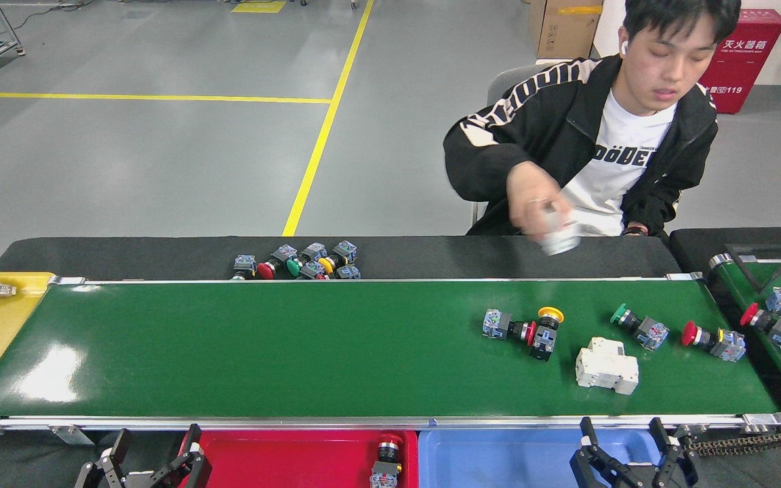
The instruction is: Pick switch part from conveyor to tray
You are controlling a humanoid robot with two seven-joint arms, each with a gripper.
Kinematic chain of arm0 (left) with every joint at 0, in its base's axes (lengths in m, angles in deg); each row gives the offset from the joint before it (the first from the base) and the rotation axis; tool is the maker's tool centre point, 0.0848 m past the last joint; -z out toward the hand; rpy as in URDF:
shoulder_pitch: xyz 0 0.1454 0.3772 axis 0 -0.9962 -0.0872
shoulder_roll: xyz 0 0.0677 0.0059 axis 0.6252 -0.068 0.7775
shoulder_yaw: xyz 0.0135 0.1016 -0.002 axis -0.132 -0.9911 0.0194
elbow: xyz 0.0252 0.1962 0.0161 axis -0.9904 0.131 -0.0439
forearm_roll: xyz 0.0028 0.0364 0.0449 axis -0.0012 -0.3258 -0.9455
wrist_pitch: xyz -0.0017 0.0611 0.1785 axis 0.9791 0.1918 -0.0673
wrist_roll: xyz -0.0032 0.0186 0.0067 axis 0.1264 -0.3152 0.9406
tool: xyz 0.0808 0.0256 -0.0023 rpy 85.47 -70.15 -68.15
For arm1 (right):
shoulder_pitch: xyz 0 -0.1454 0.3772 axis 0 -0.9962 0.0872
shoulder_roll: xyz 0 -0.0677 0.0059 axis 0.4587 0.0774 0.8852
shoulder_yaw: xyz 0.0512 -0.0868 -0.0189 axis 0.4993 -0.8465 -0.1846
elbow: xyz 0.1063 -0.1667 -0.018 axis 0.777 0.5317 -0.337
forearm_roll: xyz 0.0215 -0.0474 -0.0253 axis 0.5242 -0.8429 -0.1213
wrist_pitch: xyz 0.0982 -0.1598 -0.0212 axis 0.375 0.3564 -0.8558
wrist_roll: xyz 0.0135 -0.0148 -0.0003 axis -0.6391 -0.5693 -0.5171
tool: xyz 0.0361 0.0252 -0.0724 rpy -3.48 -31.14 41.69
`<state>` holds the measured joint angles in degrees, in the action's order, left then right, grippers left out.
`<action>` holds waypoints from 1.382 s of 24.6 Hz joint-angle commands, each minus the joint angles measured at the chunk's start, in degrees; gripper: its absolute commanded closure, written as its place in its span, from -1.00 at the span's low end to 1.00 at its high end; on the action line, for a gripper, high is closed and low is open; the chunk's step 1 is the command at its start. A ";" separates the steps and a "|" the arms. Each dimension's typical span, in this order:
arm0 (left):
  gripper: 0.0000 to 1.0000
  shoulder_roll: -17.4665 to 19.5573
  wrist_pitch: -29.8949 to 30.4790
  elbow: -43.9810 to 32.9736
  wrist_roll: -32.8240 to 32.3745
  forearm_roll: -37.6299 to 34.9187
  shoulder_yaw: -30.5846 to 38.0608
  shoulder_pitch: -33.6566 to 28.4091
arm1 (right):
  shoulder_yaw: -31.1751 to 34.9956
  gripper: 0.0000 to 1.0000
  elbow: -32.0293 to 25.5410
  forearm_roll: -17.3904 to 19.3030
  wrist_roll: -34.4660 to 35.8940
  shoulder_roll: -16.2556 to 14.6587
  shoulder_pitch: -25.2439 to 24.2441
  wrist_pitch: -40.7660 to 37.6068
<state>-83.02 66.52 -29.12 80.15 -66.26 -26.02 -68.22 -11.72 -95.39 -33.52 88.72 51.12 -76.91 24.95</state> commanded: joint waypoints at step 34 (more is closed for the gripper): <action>-1.00 2.85 0.13 -0.57 -0.21 -0.99 -8.42 3.91 | -9.89 -0.17 1.22 -3.23 -7.03 1.10 5.52 -13.92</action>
<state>-81.19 66.23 -29.11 79.85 -67.06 -33.47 -65.11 -21.85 -91.58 -36.80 81.96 53.45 -70.49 17.65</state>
